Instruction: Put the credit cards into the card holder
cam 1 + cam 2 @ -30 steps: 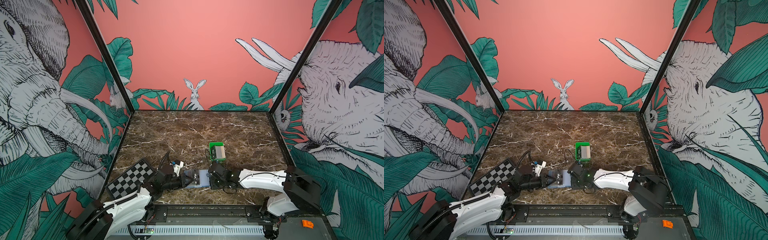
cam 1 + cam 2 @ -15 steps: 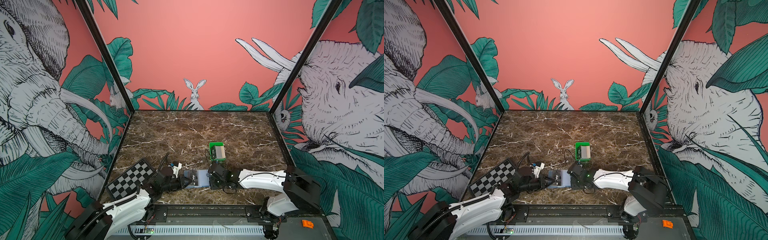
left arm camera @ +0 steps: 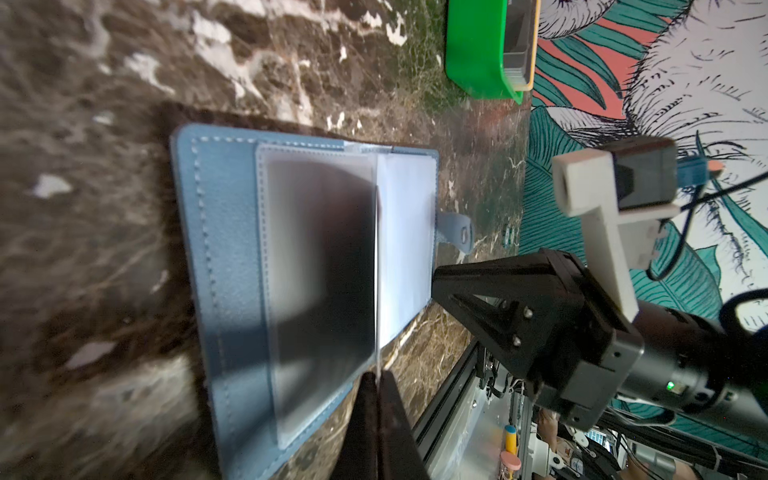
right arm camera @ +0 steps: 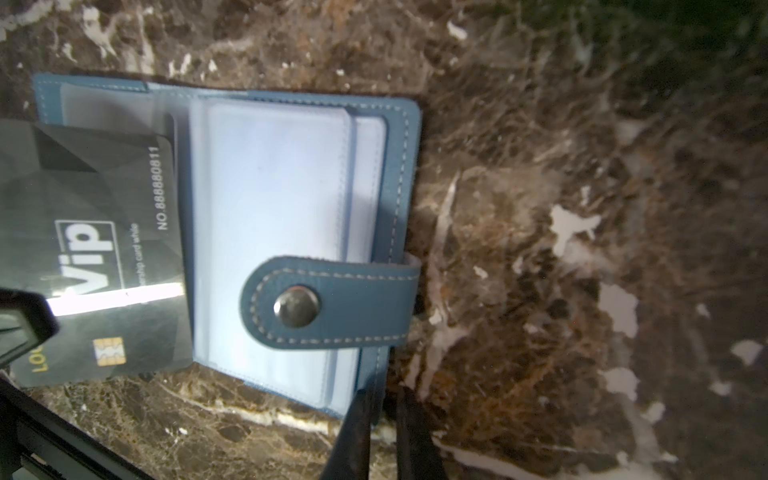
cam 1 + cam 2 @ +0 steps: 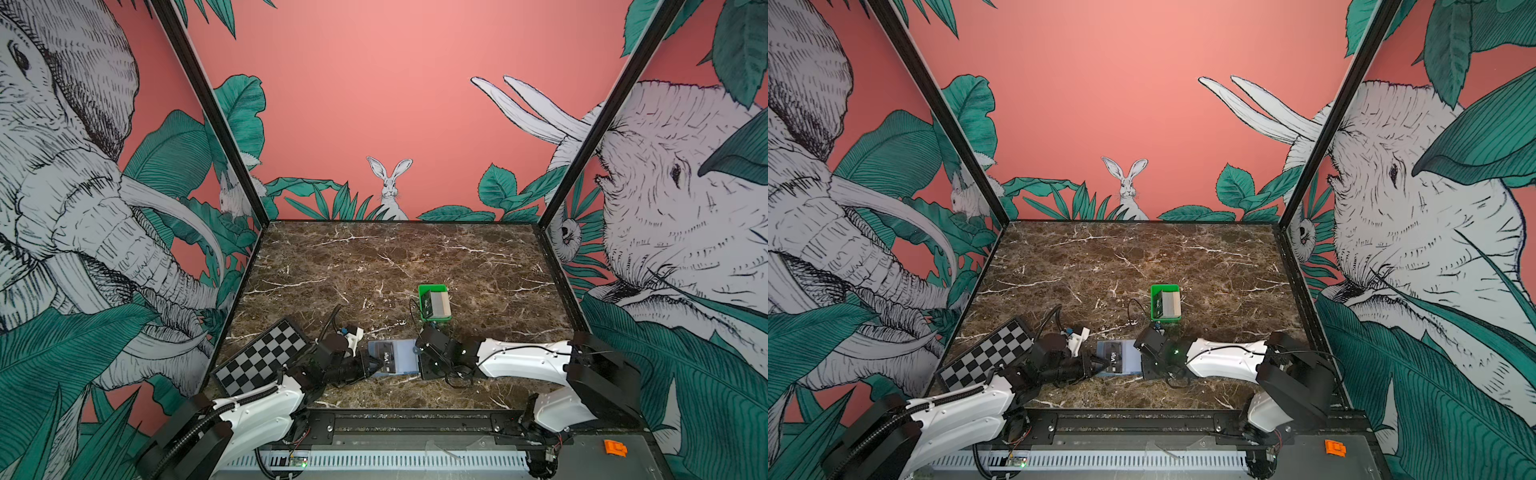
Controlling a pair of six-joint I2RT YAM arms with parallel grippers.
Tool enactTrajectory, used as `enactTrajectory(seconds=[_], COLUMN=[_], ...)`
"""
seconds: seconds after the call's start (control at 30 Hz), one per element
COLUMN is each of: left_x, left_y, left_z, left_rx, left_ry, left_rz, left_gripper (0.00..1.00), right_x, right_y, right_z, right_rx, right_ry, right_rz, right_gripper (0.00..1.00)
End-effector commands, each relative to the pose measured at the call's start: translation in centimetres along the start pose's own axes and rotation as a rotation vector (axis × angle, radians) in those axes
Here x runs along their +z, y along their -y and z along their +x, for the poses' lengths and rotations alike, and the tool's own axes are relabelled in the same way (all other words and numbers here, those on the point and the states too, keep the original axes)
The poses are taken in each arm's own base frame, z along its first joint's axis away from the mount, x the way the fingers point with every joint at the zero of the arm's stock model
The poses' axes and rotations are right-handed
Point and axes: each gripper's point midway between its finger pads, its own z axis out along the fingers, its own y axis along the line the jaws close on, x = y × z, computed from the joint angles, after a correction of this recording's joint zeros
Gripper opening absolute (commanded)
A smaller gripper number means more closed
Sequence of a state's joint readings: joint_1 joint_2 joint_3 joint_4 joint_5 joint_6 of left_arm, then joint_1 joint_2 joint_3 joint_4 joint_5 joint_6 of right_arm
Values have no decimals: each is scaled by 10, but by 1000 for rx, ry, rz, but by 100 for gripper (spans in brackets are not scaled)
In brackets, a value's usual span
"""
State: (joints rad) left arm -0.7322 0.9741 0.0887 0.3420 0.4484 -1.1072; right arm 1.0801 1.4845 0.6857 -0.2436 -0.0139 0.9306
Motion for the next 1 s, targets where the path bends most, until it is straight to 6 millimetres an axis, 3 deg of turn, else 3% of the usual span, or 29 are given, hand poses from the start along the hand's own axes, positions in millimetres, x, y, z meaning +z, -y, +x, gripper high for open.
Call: enactTrajectory(seconds=[0.0, 0.97], left_x=[1, 16], left_y=[4, 2], left_z=[-5, -8], left_rx=[4, 29], left_ry=[23, -10], left_rz=[20, 14], left_gripper=[2, 1], right_x=[2, 4], right_y=[2, 3], right_z=[0, 2], right_rx=[-6, -7], right_ry=[6, 0], right_rz=[20, 23], right_gripper=[14, 13])
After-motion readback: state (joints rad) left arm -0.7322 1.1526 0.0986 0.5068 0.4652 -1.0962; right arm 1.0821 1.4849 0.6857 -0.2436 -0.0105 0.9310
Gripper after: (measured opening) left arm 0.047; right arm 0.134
